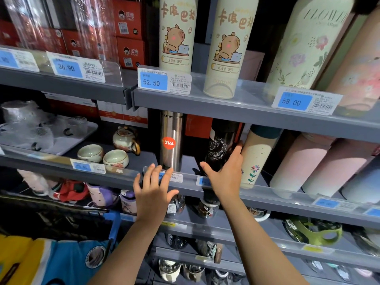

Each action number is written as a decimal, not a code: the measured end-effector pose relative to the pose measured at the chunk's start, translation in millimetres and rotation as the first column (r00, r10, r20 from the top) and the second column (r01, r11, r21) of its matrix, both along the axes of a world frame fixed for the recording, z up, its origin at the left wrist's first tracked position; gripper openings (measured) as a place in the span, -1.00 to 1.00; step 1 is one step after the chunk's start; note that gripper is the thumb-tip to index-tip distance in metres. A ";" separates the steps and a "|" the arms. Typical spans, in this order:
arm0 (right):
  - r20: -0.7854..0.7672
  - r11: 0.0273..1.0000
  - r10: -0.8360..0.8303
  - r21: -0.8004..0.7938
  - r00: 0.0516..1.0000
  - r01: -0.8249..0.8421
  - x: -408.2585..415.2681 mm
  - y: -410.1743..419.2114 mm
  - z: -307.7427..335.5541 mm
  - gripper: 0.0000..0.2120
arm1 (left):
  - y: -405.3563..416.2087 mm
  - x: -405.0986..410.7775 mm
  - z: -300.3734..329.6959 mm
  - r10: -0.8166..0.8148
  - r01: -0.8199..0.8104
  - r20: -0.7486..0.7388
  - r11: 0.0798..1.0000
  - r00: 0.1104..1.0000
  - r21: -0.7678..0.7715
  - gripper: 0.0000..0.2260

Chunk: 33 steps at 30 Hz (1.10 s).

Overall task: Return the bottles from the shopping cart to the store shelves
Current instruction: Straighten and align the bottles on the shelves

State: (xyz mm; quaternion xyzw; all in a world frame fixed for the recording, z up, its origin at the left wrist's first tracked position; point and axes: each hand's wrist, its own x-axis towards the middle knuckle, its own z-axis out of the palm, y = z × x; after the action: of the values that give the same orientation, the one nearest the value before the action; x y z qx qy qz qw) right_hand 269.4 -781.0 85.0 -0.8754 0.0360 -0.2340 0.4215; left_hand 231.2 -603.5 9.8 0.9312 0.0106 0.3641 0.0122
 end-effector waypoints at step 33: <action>-0.054 0.984 0.175 -0.003 0.983 -0.176 0.6 -2.9 4.1 -0.16 | -10.7 -5.7 0.1 -0.011 0.010 -0.059 1.000 0.998 -0.007 -0.27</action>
State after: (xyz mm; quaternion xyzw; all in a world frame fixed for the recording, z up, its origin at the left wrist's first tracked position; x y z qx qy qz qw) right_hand 270.0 -783.9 89.1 -0.8826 -0.0309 -0.1728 0.4361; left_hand 225.4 -614.2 9.9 0.9415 0.0072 0.3365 0.0169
